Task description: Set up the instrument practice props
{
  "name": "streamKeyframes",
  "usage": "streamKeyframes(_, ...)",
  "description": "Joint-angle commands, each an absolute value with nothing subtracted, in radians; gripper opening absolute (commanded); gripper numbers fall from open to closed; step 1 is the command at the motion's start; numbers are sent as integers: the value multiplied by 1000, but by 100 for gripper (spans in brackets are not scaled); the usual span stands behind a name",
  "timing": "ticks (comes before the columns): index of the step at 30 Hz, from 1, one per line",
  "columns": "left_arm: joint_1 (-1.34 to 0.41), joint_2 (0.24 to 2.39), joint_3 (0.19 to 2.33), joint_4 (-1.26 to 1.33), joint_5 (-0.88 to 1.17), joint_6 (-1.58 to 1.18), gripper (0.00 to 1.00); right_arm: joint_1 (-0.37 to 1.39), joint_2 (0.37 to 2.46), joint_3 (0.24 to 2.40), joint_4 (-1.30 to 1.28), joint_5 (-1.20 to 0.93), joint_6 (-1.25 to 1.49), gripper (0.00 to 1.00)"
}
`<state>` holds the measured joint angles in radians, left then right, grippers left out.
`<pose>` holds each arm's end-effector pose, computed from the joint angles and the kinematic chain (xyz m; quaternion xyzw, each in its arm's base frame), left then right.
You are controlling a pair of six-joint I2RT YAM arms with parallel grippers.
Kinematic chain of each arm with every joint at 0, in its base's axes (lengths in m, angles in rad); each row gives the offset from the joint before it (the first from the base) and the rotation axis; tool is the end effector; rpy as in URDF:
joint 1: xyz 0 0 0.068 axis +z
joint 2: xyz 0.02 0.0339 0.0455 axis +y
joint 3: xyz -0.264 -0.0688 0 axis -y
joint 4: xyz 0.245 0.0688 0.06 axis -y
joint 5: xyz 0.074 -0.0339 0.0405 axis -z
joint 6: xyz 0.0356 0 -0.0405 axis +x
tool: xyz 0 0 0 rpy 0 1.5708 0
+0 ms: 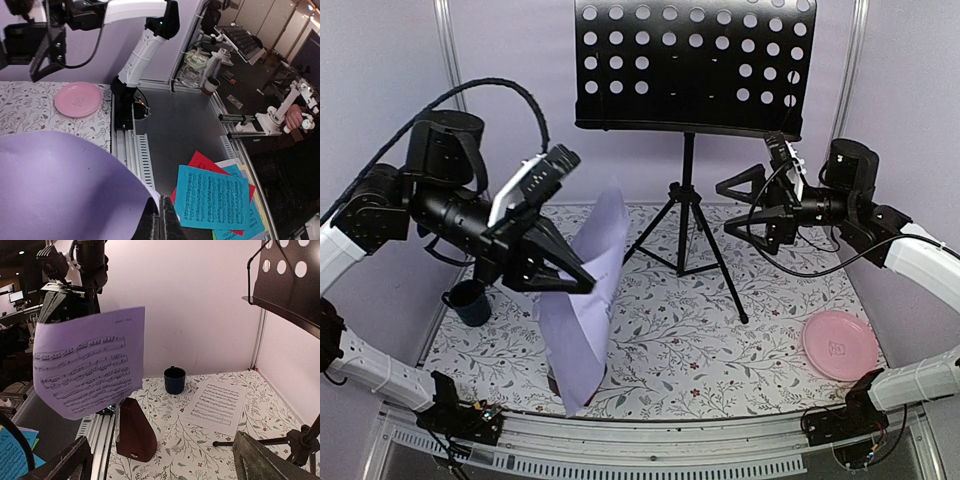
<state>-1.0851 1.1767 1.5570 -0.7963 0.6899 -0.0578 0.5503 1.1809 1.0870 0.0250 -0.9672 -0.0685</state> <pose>0.0811 -0.2022 0.4629 0.5482 0.5961 -0.5161 0.2788 0.2090 0.1626 0.3880 -0.4993 0.5199 0.4742 0.5055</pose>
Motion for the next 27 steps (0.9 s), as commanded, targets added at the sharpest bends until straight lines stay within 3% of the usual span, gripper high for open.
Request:
streamKeyframes(1, -1233, 1275, 1715, -920, 550, 61, 0, 591, 1155, 1082, 1, -1006, -141, 99)
streamKeyframes(8, -1285, 1324, 1876, -951, 546, 116, 0, 637, 1120, 1074, -41, -1034, -196, 99)
streamKeyframes(17, -1288, 1320, 1867, -959, 577, 161, 0, 687, 1079, 1039, 39, -1054, -124, 99)
streamKeyframes(25, -1289, 1308, 1865, -956, 521, 191, 0, 798, 1153, 1063, -50, -1027, -159, 100)
streamKeyframes(27, -1290, 1302, 1860, -950, 500, 200, 0, 830, 1160, 1063, -58, -1027, -155, 96)
